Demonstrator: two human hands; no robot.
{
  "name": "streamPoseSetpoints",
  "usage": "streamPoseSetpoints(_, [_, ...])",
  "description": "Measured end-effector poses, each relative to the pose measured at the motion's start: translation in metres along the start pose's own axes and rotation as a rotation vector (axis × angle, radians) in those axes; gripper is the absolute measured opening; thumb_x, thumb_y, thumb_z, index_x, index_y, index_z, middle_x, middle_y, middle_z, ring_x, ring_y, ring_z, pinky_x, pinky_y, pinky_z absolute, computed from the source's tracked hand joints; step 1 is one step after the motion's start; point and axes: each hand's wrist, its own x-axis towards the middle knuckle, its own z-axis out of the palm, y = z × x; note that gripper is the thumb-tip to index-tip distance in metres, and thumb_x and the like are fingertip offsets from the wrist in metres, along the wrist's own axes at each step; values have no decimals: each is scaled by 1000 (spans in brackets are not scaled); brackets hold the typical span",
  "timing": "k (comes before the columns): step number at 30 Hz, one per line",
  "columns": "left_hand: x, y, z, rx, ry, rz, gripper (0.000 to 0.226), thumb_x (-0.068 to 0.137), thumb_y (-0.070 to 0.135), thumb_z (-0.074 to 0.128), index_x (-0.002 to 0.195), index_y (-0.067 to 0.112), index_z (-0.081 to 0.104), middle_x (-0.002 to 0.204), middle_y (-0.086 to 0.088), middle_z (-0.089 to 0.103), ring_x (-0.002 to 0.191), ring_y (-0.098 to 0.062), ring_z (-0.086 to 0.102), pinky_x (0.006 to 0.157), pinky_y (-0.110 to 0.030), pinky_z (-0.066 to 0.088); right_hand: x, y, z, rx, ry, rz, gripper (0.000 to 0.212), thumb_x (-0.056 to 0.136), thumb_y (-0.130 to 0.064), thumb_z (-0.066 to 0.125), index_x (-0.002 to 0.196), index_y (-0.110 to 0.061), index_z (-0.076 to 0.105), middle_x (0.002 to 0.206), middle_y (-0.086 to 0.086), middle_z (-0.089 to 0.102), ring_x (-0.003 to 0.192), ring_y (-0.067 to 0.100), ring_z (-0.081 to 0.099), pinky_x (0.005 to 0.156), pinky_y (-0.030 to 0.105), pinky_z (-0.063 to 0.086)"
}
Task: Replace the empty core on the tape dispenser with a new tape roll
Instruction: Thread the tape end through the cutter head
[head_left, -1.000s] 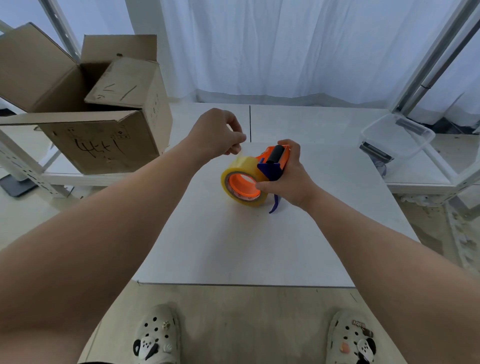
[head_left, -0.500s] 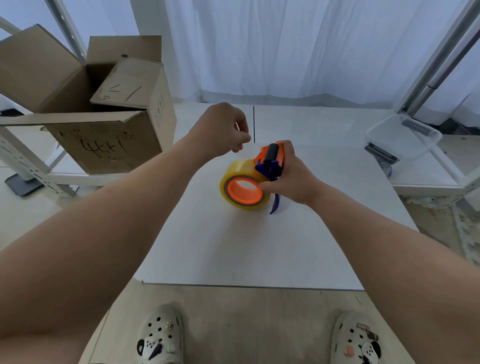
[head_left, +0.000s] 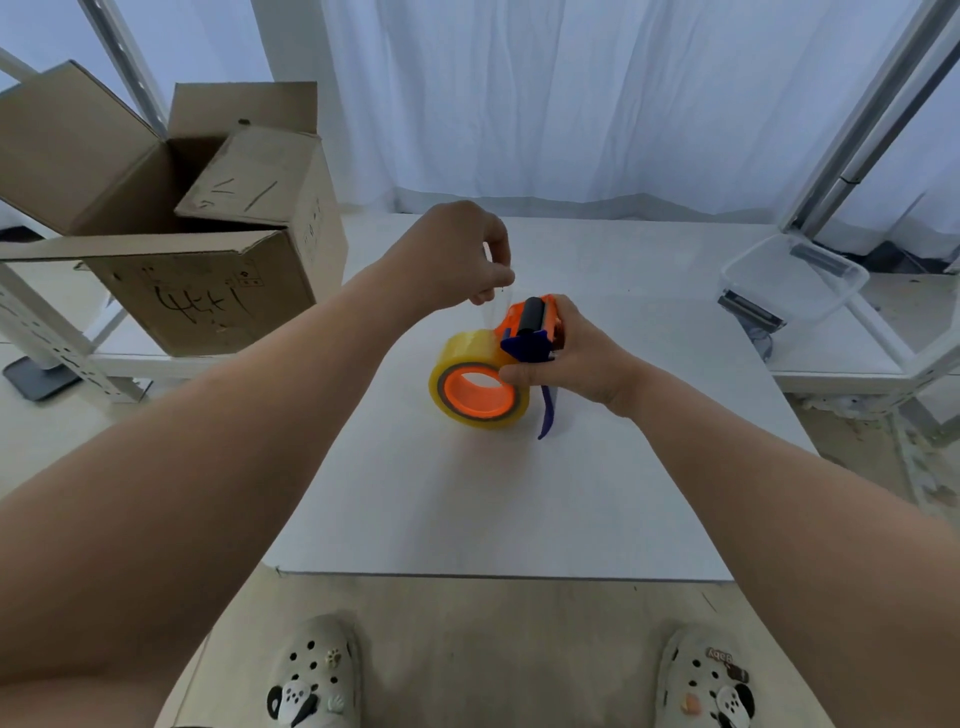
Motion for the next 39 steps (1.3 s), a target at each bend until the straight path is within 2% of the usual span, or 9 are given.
streamPoseSetpoints(6, [0, 5, -1, 203, -7, 96, 13, 89, 25, 59, 93, 14, 65, 70, 6, 59, 65, -9, 58, 67, -23, 46, 3, -6, -5, -13, 26, 15, 64, 67, -17, 84, 119, -19, 47, 116, 3, 59, 107, 20, 55, 90, 36, 52])
streamPoseSetpoints(12, [0, 8, 3, 307, -1, 156, 18, 91, 26, 56, 103, 14, 64, 83, 4, 55, 78, -13, 52, 75, -28, 42, 7, -8, -4, -47, 11, 13, 63, 69, -16, 83, 119, -20, 45, 106, -5, 55, 94, 12, 54, 72, 20, 50])
streamPoseSetpoints(21, [2, 10, 6, 296, 12, 159, 19, 91, 26, 56, 103, 13, 65, 83, 4, 55, 80, -13, 51, 74, -27, 40, 8, -8, -5, -83, -18, 7, 69, 68, -18, 83, 124, -21, 43, 108, -8, 54, 106, 18, 52, 77, 22, 50])
streamPoseSetpoints(25, [1, 11, 6, 303, 32, 159, 18, 90, 27, 57, 100, 14, 65, 81, 5, 55, 80, -13, 53, 73, -29, 41, 9, -7, -4, -137, -30, 1, 74, 68, -20, 84, 128, -21, 40, 118, -1, 52, 114, 21, 51, 91, 36, 53])
streamPoseSetpoints(28, [1, 11, 5, 342, 42, 162, 19, 90, 30, 57, 98, 15, 66, 80, 6, 57, 82, -13, 54, 84, -33, 41, 10, -4, -1, -152, -14, 13, 79, 64, -26, 86, 125, -23, 37, 122, 3, 51, 114, 25, 51, 93, 44, 53])
streamPoseSetpoints(31, [1, 11, 3, 398, 55, 173, 19, 90, 32, 57, 96, 16, 66, 77, 7, 59, 83, -13, 55, 92, -36, 37, 11, -6, 0, -121, -24, 35, 79, 61, -28, 87, 123, -24, 38, 120, 4, 52, 114, 25, 52, 93, 43, 53])
streamPoseSetpoints(34, [2, 9, 1, 279, 32, 125, 19, 88, 28, 60, 93, 12, 68, 75, 3, 66, 75, -12, 60, 79, -28, 46, 7, -12, 0, -51, -30, 30, 69, 66, -19, 85, 120, -21, 42, 114, 0, 56, 111, 21, 54, 90, 37, 53])
streamPoseSetpoints(36, [2, 8, -1, 160, 12, 75, 16, 87, 24, 62, 88, 10, 69, 73, 1, 68, 66, -8, 60, 67, -20, 46, 5, -16, 0, -1, -29, 25, 64, 69, -14, 82, 119, -20, 42, 109, -3, 57, 107, 18, 55, 85, 32, 54])
streamPoseSetpoints(39, [2, 3, -3, 12, 19, 15, 13, 85, 20, 64, 84, 8, 69, 71, 1, 69, 61, -6, 60, 61, -15, 45, 3, -20, -2, 63, -57, 27, 61, 72, -7, 79, 119, -20, 42, 114, 1, 57, 107, 19, 56, 77, 26, 53])
